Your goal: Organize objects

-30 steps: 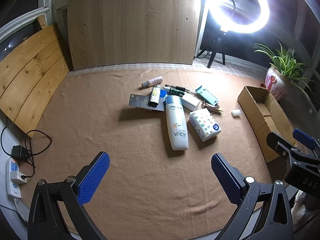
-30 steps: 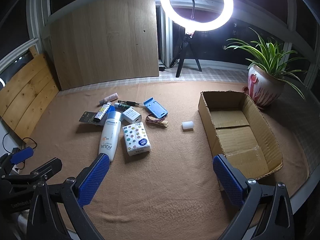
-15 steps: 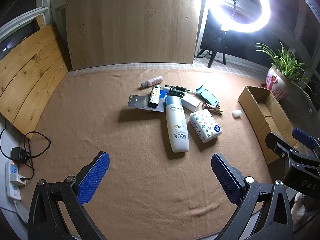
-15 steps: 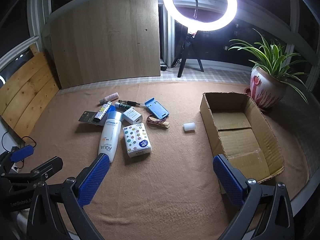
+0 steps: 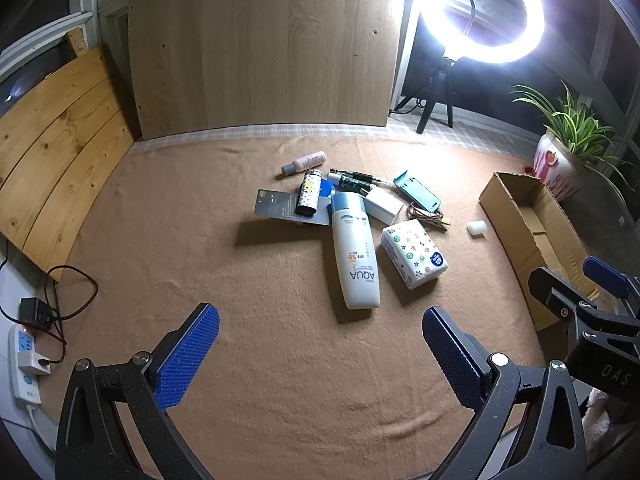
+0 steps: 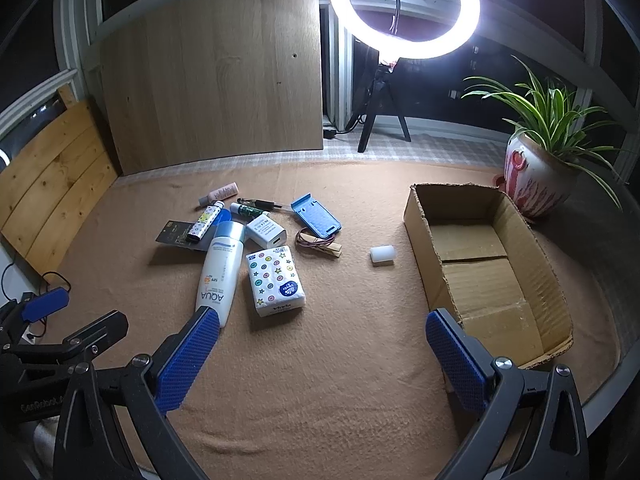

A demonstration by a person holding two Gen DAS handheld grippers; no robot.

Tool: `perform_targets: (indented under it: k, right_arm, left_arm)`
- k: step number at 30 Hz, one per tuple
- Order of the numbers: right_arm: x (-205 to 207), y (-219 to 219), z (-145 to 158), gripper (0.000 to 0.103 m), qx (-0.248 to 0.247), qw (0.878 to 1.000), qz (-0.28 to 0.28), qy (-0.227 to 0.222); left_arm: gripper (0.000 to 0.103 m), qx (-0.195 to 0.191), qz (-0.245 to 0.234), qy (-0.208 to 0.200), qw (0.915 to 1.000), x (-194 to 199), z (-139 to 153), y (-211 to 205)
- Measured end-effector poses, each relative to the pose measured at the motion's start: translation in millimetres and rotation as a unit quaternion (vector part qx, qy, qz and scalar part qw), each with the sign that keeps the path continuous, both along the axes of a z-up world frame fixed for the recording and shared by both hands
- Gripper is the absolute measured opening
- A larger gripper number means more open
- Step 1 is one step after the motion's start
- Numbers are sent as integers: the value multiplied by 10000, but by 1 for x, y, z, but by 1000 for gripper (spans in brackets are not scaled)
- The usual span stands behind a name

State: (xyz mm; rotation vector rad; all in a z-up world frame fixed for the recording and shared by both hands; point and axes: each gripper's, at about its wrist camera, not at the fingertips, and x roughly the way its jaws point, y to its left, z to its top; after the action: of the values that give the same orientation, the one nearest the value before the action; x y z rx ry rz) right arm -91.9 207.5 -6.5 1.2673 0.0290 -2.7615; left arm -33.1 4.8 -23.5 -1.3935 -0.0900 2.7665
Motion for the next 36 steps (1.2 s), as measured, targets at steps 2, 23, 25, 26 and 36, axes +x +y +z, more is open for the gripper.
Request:
perform_targets:
  k: [2, 23, 25, 26, 36]
  right_arm:
    - [0, 0, 0, 102, -6, 10000, -1, -3]
    - [-62, -2, -15, 75, -1091, 9920, 545, -335]
    - [-74, -7, -21, 68, -1303, 9874, 721, -536]
    - [-80, -11, -25, 65, -1308, 9864, 781, -621]
    - [-138, -36, -63, 49, -1031, 9813, 825, -1398]
  left_arm:
    - [103, 2, 4, 0, 10000, 0, 0, 0]
    - [103, -190, 750, -95, 9970, -47, -30, -13]
    - [103, -160, 765, -116, 9969, -52, -34, -16]
    - [103, -147, 771, -120, 9968, -55, -36, -17]
    - [88, 109, 819, -259, 9962, -128, -52, -38]
